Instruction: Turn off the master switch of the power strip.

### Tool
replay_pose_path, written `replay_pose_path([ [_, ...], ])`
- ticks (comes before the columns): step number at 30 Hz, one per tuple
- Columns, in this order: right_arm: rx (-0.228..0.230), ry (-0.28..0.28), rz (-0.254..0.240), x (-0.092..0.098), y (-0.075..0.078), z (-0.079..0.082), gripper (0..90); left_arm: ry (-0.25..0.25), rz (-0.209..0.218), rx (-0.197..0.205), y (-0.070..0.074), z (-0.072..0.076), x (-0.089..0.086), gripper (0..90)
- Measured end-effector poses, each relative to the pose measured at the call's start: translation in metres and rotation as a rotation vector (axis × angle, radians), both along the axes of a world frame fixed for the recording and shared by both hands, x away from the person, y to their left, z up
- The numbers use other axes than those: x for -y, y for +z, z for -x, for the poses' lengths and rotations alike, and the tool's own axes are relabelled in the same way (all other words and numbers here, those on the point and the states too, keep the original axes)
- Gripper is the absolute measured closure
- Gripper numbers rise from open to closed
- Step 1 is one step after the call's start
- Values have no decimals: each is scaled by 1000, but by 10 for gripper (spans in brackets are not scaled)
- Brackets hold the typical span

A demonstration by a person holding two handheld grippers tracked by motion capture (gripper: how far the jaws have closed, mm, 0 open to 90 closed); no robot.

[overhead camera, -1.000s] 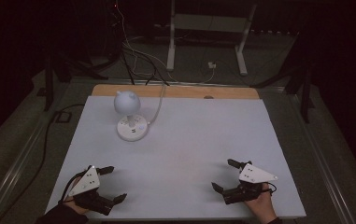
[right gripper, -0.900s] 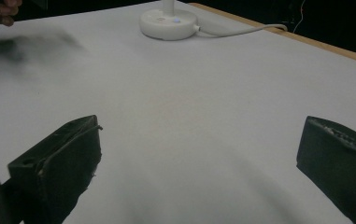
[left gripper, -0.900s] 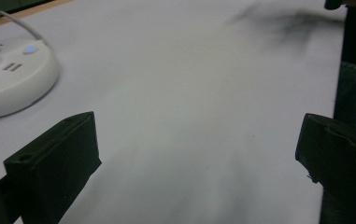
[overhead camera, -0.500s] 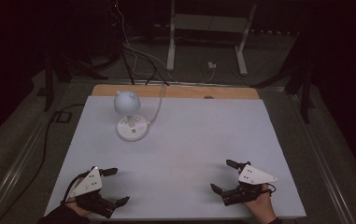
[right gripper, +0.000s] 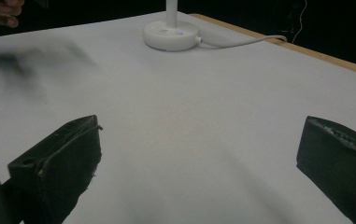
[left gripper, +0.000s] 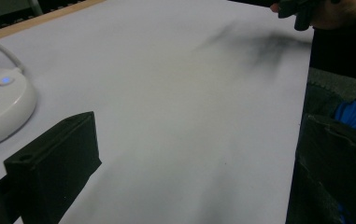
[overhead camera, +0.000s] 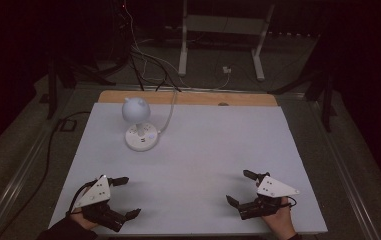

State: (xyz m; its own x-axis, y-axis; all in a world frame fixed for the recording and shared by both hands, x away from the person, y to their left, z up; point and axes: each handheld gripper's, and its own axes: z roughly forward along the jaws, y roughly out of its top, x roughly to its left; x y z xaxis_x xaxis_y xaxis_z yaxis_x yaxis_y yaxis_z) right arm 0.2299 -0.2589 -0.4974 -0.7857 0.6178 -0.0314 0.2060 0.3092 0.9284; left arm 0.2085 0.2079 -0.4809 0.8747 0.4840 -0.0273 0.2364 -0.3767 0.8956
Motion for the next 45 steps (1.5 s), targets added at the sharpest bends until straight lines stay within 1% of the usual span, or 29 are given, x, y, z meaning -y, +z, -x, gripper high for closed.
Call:
replay_pose_path([
  [4, 6, -4, -6, 0, 1, 0, 0, -14, -7, -1, 4, -3, 5, 2],
  [13, 19, -13, -9, 1, 2, 1, 0, -20, -5, -2, 11, -12, 11, 2],
  [15, 18, -12, -11, 1, 2, 1, 0, -24, -7, -1, 11, -14, 13, 2],
  [16, 17, -12, -15, 1, 2, 1, 0, -24, -2, -2, 11, -15, 14, 2],
  [17, 16, -11, -16, 1, 2, 1, 0, -26, -10, -2, 12, -18, 17, 2],
  [21, 15, -9, -18, 1, 2, 1, 0, -28, -11, -5, 13, -21, 19, 2],
  [24, 12, -6, -20, 1, 2, 1, 0, -22, -3, -3, 16, -25, 21, 3],
  [27, 11, -5, -22, 1, 2, 1, 0, -17, -2, -2, 18, -29, 24, 3],
  [29, 7, -4, -25, 1, 2, 1, 0, -15, -10, 2, 19, -33, 26, 2],
  [32, 6, -3, -28, 1, 2, 1, 0, -15, -1, -2, 21, -37, 29, 3],
  [35, 10, -3, -30, 2, 3, 1, 0, -12, -3, 4, 24, -42, 32, 3],
  [39, 7, -5, -32, 2, 3, 1, 0, -3, 2, 2, 26, -48, 35, 3],
  [42, 8, -6, -34, 2, 3, 1, 0, 7, 8, -4, 28, -52, 37, 3],
  [43, 7, -7, -32, 2, 2, 1, 0, 21, 5, -2, 28, -54, 38, 3],
  [45, 5, -6, -31, 2, 2, 1, 0, 29, 4, -1, 29, -58, 40, 3],
])
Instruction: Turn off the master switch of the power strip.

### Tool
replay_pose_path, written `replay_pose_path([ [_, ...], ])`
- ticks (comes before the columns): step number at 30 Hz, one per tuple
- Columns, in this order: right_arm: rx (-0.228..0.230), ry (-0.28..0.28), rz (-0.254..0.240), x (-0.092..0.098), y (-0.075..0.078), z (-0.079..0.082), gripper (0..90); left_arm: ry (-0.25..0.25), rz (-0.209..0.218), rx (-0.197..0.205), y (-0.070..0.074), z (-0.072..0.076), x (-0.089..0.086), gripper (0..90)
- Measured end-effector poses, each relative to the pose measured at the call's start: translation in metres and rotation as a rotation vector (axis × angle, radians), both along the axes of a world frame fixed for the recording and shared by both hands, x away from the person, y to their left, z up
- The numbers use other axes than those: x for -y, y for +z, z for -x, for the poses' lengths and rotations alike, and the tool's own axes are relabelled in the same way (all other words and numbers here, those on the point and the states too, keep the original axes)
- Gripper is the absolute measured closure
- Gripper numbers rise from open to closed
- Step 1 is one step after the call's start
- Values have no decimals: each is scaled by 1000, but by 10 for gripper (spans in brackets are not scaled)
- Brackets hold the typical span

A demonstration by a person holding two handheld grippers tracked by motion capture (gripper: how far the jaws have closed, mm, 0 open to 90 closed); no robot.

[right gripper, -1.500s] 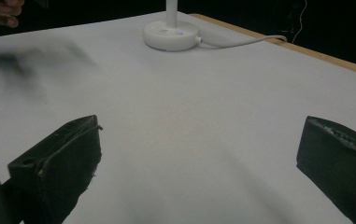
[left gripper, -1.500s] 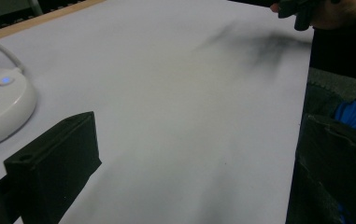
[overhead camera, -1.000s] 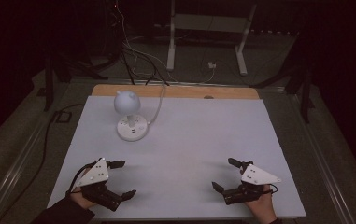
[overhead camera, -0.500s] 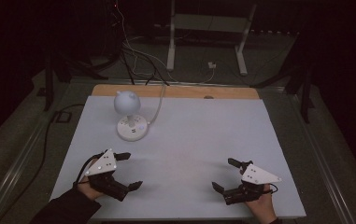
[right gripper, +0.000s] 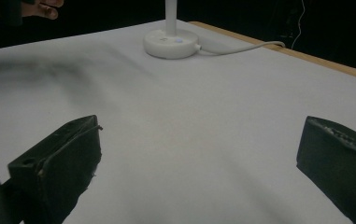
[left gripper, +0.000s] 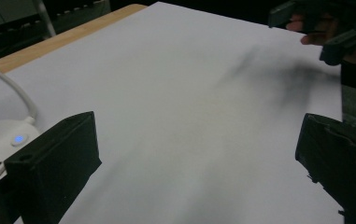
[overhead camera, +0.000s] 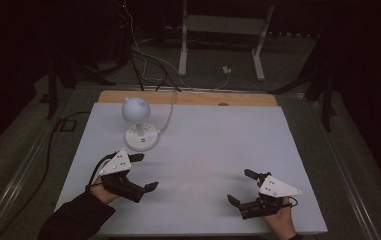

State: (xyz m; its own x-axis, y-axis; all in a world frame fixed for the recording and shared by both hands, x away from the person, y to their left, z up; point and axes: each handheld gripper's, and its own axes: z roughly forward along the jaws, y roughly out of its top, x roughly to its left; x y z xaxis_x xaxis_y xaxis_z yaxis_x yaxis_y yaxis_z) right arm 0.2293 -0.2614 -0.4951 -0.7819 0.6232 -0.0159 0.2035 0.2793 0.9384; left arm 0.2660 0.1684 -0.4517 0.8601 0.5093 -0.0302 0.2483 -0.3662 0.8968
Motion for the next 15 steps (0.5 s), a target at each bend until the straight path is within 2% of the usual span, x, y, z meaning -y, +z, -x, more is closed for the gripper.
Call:
replay_pose_path([
  [8, -1, 0, 1, 0, 0, 0, 0, 54, -18, -14, -1, -15, 7, 3],
  [15, -2, 1, 0, 0, 0, -1, 0, 93, -4, -16, 0, -28, 13, 3],
])
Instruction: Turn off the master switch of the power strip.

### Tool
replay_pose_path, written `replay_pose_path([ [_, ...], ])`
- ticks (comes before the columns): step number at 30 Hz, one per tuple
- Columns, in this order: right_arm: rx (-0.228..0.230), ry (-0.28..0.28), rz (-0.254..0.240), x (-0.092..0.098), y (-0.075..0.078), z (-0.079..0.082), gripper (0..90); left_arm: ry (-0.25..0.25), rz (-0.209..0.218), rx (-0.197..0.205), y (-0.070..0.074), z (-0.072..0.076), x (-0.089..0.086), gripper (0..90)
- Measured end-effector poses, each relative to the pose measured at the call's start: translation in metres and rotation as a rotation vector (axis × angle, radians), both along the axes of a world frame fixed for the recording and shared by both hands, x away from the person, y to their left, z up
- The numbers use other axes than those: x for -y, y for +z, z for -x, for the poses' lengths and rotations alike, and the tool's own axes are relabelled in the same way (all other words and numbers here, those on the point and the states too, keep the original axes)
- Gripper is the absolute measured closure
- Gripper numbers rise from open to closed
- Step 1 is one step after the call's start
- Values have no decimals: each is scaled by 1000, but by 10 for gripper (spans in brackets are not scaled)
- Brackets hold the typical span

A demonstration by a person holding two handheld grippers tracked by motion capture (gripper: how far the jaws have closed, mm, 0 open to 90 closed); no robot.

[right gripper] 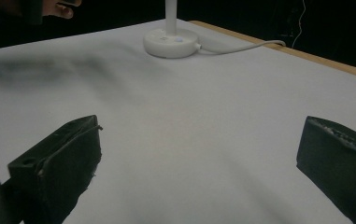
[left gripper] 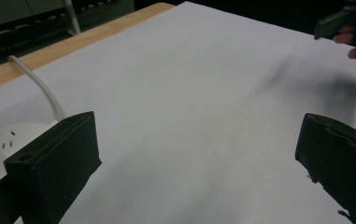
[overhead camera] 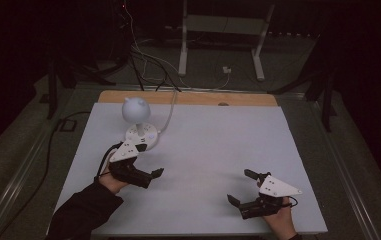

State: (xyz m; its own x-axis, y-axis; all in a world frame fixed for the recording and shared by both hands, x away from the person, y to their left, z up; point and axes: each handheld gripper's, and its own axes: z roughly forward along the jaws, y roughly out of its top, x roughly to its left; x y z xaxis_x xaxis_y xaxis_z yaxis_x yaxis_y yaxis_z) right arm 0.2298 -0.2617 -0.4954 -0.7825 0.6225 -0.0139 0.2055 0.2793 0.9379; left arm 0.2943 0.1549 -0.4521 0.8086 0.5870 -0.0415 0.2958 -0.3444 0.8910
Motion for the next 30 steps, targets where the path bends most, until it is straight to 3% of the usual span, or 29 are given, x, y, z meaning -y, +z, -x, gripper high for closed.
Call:
replay_pose_path([
  [9, -3, -1, -4, 1, 0, 0, 0, 61, -21, -9, -3, -15, 9, 3],
  [14, -2, 0, -6, 1, 0, 0, 0, 102, -7, -34, -6, -25, 12, 3],
  [19, -1, -3, -8, 1, 0, 0, 0, 138, -3, -29, -9, -32, 16, 3],
  [25, -1, -3, -9, 2, 0, 0, 0, 241, -57, 8, -14, -39, 23, 22],
  [30, -3, -2, -11, 2, 0, 0, 0, 293, -49, 2, -18, -48, 25, 45],
])
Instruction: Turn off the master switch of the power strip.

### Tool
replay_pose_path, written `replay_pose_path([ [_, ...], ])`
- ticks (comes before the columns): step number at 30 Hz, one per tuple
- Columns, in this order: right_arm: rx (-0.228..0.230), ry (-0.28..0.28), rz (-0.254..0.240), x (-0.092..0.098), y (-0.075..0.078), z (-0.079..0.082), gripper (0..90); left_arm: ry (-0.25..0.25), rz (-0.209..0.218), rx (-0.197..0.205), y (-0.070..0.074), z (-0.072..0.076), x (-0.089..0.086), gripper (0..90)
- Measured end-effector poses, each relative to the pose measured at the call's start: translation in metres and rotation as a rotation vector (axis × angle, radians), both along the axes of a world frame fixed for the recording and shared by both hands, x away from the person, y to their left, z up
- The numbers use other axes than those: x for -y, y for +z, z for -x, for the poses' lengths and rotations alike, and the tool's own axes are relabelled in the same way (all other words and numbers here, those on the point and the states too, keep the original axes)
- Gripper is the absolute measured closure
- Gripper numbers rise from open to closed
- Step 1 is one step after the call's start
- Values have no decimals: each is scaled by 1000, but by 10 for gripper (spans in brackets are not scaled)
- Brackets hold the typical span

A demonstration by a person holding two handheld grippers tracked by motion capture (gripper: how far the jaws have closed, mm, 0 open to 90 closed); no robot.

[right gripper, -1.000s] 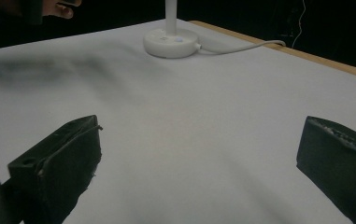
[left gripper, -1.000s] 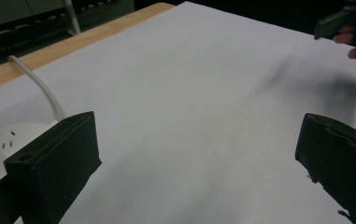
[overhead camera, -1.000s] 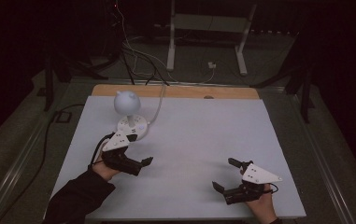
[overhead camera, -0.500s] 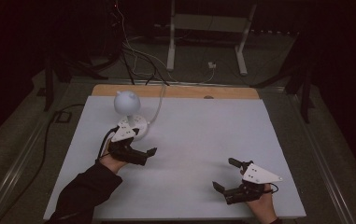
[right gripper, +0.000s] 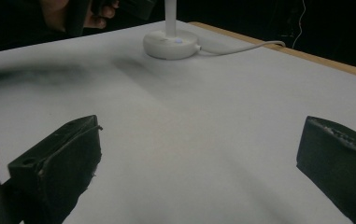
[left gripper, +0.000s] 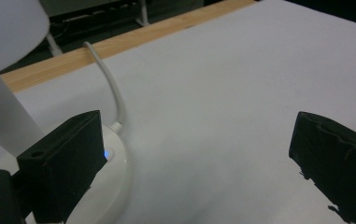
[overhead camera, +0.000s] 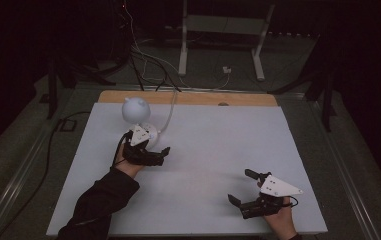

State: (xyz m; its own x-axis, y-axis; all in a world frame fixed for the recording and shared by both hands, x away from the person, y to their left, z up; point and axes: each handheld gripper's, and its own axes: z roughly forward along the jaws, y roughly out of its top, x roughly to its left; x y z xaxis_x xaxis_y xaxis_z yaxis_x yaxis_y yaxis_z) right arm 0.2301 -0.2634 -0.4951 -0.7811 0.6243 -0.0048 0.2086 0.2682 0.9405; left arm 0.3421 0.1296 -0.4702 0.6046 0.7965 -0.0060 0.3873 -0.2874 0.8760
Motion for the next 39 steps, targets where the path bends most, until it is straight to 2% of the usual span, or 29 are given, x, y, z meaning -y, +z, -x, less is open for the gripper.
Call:
replay_pose_path([
  [2, 0, 0, 0, 0, 0, 0, 0, 33, -1, 0, -1, -3, 0, 45],
  [3, -1, 0, -2, 0, 0, 0, 0, 53, 6, -24, -2, -5, 0, 45],
  [6, -2, 0, -3, 1, 0, 0, 0, 63, 3, -35, -3, -7, 0, 37],
  [10, -3, 0, -4, 1, 0, 0, 0, 95, -24, -34, -7, -11, 2, 30],
  [13, -3, 1, -6, 1, 0, -1, 0, 98, -28, -36, -10, -13, 2, 53],
  [14, -3, 0, -6, 1, 0, -1, 0, 102, -38, -31, -11, -14, 3, 77],
  [15, -4, 1, -6, 1, 0, -1, 0, 111, -51, -25, -12, -14, 4, 161],
  [18, -2, 1, -7, 1, 0, -1, 0, 129, -62, -8, -13, -15, 5, 197],
  [19, -4, 1, -6, 1, 0, -1, 0, 138, -68, 2, -13, -16, 5, 299],
  [20, -4, 1, -6, 1, 0, -1, 0, 146, -75, 12, -13, -16, 6, 299],
  [21, -5, 1, -7, 1, -1, -1, 0, 152, -85, 19, -13, -17, 6, 397],
  [24, -4, 1, -8, 2, -1, -1, 0, 171, -114, 37, -15, -19, 8, 471],
  [25, -5, 1, -9, 2, -1, -1, 0, 172, -113, 36, -15, -20, 8, 557],
  [27, -6, 1, -10, 2, -1, -1, 0, 186, -124, 37, -17, -21, 8, 584],
  [29, -7, 2, -12, 2, -1, -1, 0, 194, -136, 39, -18, -23, 7, 691],
  [30, -7, 2, -12, 2, -1, -1, 0, 199, -142, 46, -19, -24, 7, 691],
  [33, -10, 4, -13, 2, -1, -1, 0, 210, -190, 75, -22, -26, 7, 793],
  [39, -10, 5, -14, 2, -1, -1, 0, 213, -225, 85, -26, -31, 8, 892],
])
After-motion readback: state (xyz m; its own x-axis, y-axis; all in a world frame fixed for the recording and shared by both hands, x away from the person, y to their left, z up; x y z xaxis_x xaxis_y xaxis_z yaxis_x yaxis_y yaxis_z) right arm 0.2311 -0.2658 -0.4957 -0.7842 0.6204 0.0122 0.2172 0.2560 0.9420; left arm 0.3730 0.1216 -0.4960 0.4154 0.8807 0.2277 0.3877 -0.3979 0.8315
